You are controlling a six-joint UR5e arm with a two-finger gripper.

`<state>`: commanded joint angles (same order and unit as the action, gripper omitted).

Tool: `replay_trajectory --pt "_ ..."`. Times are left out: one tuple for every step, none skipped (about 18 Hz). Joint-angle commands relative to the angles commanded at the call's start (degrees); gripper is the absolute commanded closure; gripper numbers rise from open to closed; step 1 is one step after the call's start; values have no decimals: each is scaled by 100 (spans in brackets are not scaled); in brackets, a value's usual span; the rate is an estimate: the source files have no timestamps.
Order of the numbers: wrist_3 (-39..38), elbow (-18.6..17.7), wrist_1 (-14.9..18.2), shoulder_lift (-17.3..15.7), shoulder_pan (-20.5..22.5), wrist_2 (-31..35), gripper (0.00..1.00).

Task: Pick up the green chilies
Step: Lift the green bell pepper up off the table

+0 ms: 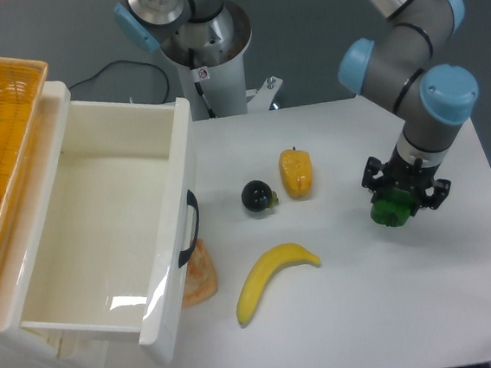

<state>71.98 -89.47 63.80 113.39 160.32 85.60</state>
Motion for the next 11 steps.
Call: replay_trajectory --pt "18 0 35 -97 -44 -9 83" --pt "26 0 53 -202 -88 -9 83" --pt "27 9 62 -281 -149 -9 83" --pt "27 35 80 -361 -202 -9 84" --pt "27 44 158 -431 -272 0 87" --pt "35 44 211 -484 -316 -9 87" --pt "44 61 229 -554 -360 0 86" --pt "44 105 238 -598 -448 0 86" --pt "35 132 247 -607 -518 17 87" --pt "44 123 255 -607 -571 131 86" --pt "44 123 273 -599 -650 349 86"
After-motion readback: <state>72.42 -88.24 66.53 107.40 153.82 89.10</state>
